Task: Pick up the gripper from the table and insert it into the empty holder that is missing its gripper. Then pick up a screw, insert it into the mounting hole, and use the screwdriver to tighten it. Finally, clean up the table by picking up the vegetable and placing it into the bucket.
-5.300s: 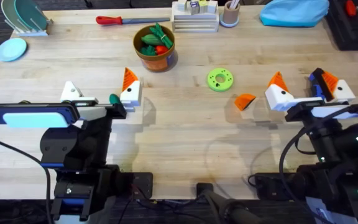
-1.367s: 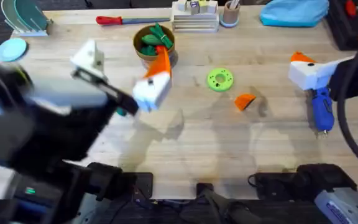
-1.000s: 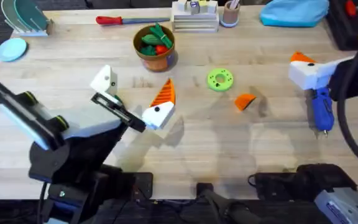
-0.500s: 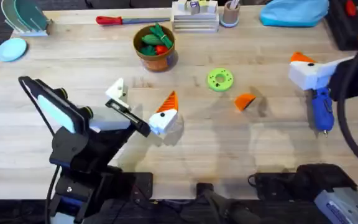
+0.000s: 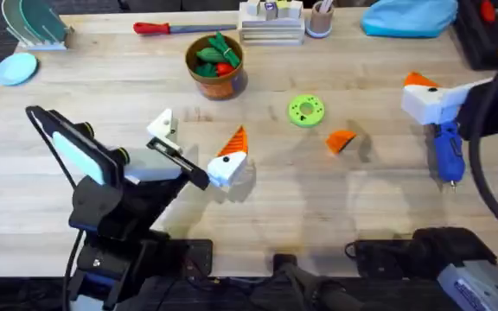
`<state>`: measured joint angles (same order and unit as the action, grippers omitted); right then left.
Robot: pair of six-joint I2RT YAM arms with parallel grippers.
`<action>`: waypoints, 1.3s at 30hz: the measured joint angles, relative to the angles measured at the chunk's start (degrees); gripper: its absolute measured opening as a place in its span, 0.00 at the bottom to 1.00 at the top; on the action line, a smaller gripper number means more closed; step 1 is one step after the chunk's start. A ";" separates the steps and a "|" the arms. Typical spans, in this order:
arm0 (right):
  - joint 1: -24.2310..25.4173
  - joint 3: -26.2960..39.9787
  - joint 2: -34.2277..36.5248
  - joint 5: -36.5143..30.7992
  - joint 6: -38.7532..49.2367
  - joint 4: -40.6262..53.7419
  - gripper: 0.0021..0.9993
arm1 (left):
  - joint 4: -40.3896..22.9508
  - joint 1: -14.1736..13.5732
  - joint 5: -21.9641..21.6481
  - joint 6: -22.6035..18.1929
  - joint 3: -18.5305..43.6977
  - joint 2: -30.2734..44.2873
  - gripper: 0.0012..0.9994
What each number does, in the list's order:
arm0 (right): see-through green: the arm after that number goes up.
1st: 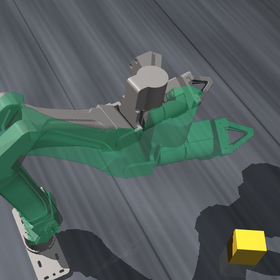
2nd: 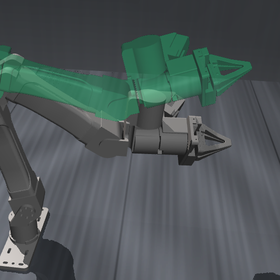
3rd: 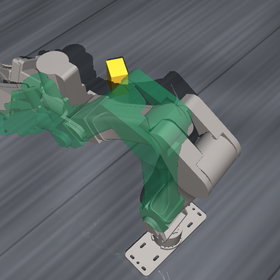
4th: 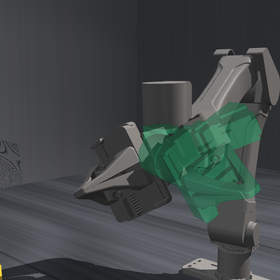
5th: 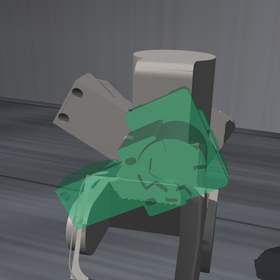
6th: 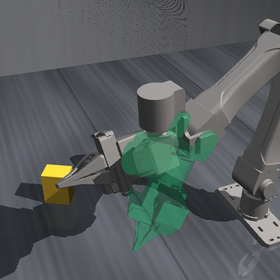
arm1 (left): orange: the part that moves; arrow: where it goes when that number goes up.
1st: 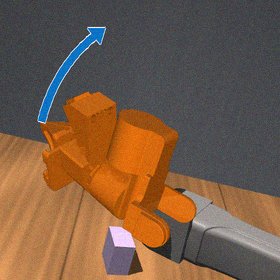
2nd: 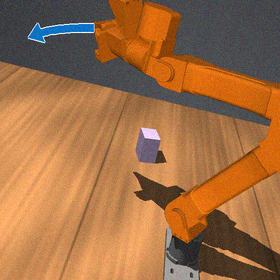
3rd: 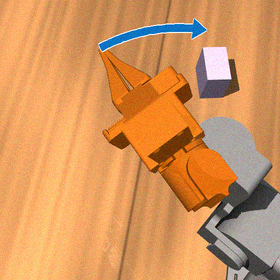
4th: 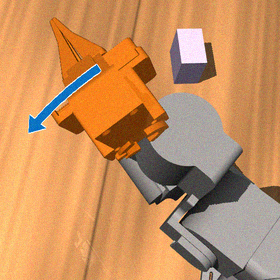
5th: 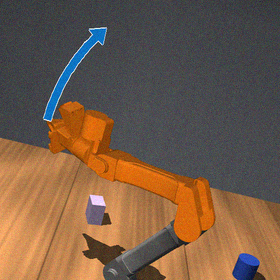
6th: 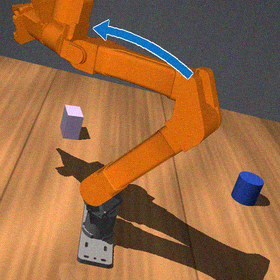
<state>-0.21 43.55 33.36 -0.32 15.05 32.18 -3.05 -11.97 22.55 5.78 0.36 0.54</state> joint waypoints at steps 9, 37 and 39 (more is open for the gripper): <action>0.00 0.00 0.00 0.00 0.00 0.00 0.99 | 0.00 0.00 0.00 0.01 0.00 -0.01 0.99; -13.54 0.79 22.12 10.86 -5.55 11.37 0.99 | -0.81 0.00 24.73 0.02 0.00 -0.02 0.99; -15.16 0.87 25.22 8.78 -5.34 11.39 0.99 | -0.81 0.00 25.00 0.02 0.00 -0.02 0.99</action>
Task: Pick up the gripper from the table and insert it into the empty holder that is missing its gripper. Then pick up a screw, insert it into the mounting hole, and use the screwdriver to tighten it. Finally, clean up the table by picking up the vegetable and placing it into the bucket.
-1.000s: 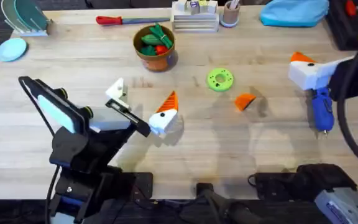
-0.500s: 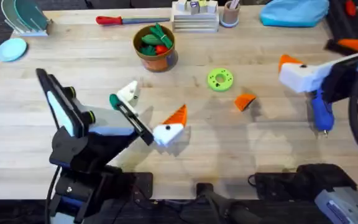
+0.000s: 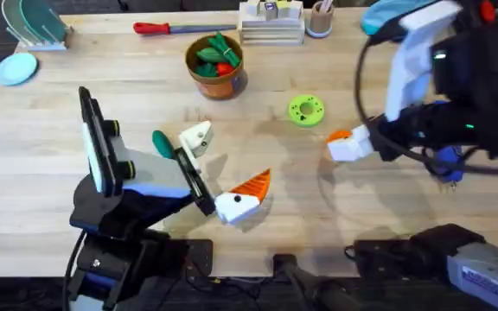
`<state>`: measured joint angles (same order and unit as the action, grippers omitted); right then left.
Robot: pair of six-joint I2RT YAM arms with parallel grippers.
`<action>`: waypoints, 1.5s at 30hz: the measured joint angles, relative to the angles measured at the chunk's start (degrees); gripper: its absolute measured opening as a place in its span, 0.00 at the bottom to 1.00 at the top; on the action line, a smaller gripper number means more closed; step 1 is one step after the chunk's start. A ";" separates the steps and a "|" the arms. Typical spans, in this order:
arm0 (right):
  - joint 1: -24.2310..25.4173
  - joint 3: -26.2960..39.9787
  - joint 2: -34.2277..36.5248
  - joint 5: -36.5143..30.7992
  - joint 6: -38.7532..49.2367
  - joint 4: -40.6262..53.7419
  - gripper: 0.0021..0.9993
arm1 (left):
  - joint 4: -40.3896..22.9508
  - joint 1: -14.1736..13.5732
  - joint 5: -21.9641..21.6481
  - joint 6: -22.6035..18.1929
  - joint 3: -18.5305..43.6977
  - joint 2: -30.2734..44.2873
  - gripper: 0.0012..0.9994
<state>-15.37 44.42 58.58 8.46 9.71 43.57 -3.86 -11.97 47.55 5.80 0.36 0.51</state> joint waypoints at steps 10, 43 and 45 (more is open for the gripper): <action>-0.60 0.11 12.11 -3.29 0.48 -3.21 0.87 | -0.06 0.00 0.83 0.00 0.00 0.00 0.99; -0.60 3.58 7.21 -3.32 -0.55 -4.53 0.01 | -0.07 0.00 0.90 0.00 0.00 0.00 0.99; -0.70 4.77 5.79 -2.58 -1.68 -5.44 0.01 | -0.08 0.00 0.90 0.00 0.00 0.00 0.99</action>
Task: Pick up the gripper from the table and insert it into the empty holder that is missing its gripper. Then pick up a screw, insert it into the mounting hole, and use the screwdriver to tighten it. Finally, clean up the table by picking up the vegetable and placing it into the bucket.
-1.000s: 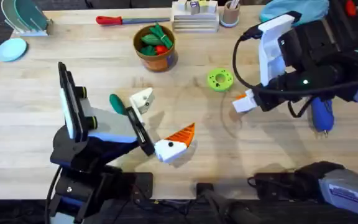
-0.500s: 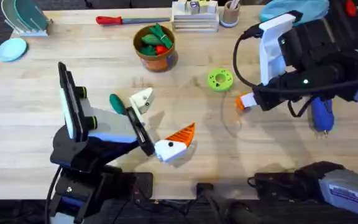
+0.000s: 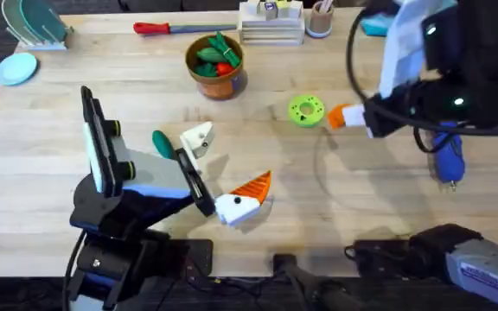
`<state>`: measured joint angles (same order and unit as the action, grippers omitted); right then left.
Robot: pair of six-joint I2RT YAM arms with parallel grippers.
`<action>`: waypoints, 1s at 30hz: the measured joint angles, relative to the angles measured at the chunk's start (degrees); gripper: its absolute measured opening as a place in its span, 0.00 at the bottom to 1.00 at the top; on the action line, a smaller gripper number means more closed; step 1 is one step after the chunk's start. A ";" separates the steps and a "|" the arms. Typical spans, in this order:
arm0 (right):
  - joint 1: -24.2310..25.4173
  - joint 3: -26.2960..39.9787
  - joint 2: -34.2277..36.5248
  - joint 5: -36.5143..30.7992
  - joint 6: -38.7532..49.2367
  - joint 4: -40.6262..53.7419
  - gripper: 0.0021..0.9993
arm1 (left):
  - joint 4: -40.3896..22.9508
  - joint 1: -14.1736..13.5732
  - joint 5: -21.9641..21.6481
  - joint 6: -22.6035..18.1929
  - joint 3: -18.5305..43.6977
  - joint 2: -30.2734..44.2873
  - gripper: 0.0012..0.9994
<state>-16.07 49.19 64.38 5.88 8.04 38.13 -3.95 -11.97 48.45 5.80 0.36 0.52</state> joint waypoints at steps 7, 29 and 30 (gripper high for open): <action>-0.16 1.40 -2.04 14.37 -11.72 -10.37 0.01 | 0.00 0.00 0.00 0.00 0.00 0.02 0.99; -8.75 1.44 25.88 61.10 -38.08 -34.80 0.01 | 0.00 0.00 0.02 0.00 0.00 0.00 0.99; -9.24 1.44 26.60 61.73 -39.27 -36.02 0.01 | 0.00 0.00 0.00 0.00 0.00 0.02 0.99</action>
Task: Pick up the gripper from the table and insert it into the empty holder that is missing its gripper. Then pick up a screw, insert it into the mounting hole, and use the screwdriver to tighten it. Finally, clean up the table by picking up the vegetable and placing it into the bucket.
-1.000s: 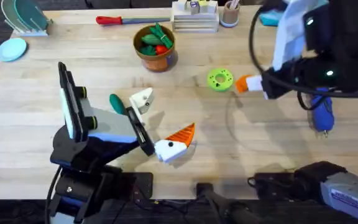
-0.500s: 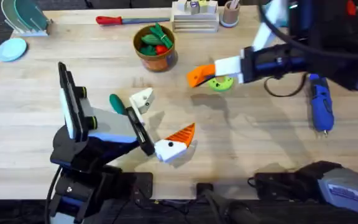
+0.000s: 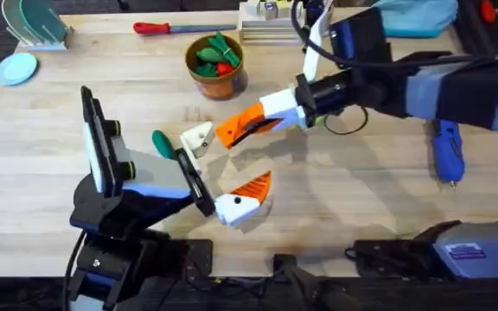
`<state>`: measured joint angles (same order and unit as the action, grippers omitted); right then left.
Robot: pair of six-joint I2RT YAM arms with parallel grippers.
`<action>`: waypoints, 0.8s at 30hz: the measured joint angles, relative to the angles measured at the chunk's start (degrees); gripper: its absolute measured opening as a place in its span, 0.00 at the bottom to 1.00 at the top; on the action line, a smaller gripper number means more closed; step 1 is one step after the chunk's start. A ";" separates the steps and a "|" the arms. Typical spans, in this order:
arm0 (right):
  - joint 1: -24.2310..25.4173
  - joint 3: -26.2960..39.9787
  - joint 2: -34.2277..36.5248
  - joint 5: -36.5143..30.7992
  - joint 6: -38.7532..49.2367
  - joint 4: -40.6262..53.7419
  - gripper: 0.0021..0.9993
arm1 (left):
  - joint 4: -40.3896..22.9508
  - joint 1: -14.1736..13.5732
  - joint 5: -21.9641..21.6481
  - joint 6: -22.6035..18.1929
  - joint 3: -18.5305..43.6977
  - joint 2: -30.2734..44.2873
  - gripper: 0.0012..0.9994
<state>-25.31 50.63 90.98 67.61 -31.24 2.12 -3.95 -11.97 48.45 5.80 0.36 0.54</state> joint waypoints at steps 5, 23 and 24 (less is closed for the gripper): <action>-1.45 0.00 2.06 1.88 -4.53 -3.42 0.01 | 0.00 0.00 -0.15 0.00 0.00 -0.02 0.99; -2.39 0.00 2.65 3.24 -9.81 -8.41 0.01 | 0.04 0.00 -0.97 -0.02 0.00 0.00 0.99; -2.40 0.00 2.65 3.20 -10.24 -9.19 0.01 | 0.04 0.00 -0.92 -0.01 0.00 0.00 0.99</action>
<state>-27.71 50.63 93.62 70.81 -41.48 -7.08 -3.90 -11.97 47.53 5.79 0.36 0.54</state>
